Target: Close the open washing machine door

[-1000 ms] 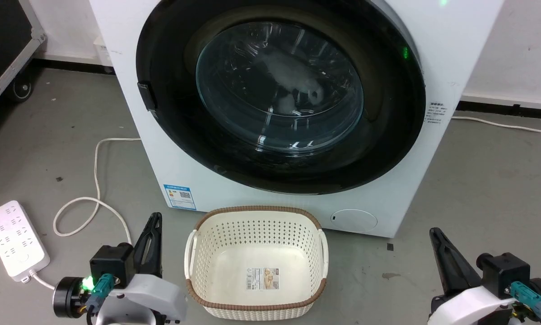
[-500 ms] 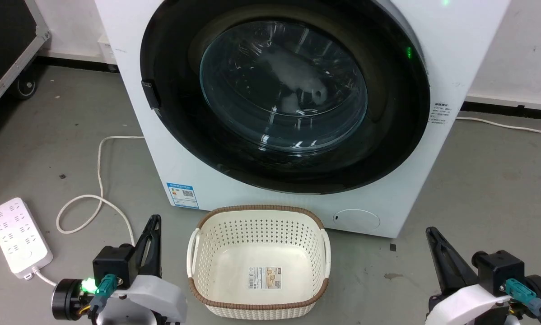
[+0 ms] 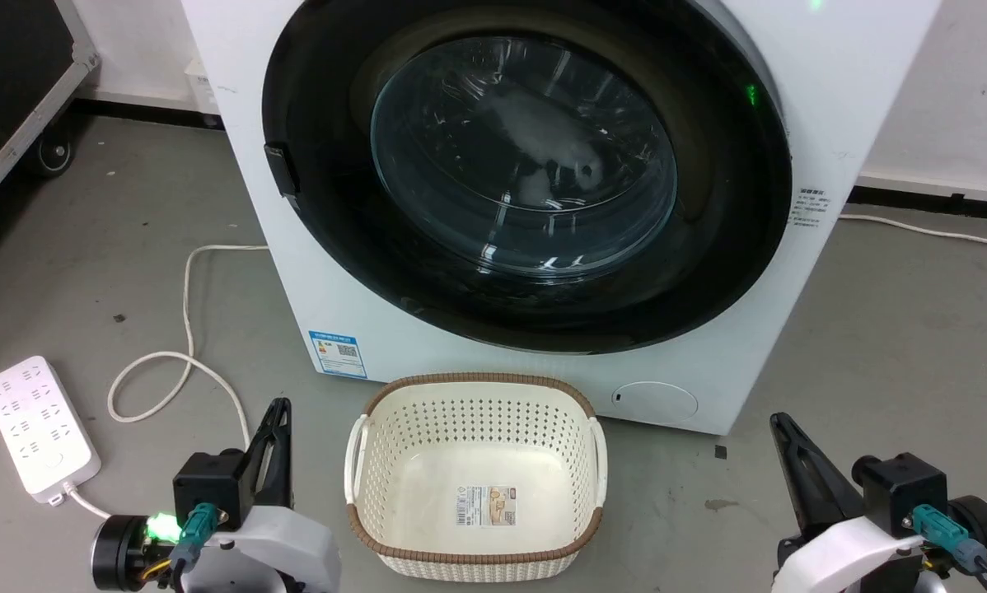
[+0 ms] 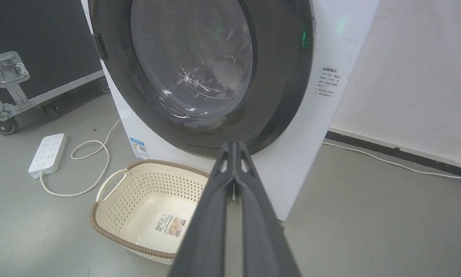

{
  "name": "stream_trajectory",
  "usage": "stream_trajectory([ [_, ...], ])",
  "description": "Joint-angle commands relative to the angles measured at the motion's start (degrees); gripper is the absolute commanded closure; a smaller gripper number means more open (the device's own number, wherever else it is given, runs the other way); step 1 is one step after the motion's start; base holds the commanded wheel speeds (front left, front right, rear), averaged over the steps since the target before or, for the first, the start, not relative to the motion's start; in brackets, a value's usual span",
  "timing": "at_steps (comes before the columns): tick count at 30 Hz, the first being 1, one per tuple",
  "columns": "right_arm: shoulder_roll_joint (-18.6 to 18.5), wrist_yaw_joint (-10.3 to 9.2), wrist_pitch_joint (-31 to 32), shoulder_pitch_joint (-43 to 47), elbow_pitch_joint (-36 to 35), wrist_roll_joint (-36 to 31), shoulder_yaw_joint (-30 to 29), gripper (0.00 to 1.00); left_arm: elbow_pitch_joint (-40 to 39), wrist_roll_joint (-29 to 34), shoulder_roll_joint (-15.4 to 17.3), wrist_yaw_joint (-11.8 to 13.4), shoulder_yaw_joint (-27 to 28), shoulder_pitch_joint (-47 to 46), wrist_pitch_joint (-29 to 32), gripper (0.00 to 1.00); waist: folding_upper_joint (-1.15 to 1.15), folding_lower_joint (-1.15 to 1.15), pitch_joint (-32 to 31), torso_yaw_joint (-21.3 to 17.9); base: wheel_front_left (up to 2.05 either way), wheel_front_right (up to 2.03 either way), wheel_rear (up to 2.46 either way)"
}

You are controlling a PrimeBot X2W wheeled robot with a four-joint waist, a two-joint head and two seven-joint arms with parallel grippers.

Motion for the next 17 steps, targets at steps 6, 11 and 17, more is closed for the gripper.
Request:
stream_trajectory([
  [6,0.0,-0.04,0.3,-0.8,-0.4,-0.8,0.2,1.0,-0.8,1.9,-1.1,-0.5,1.0,1.1,0.9,1.0,0.0,0.0,0.0,0.2,0.0,0.0,0.0],
  [11,0.0,-0.04,0.3,-0.8,-0.4,-0.8,0.2,1.0,-0.8,1.9,-1.1,-0.5,1.0,1.1,1.0,1.0,0.0,0.0,0.0,0.2,0.0,0.0,0.0],
  [17,0.0,-0.04,0.3,-0.8,-0.4,-0.8,0.2,1.0,-0.8,1.9,-1.1,-0.5,1.0,1.1,1.0,1.0,0.0,0.0,0.0,0.2,0.0,0.0,0.0],
])
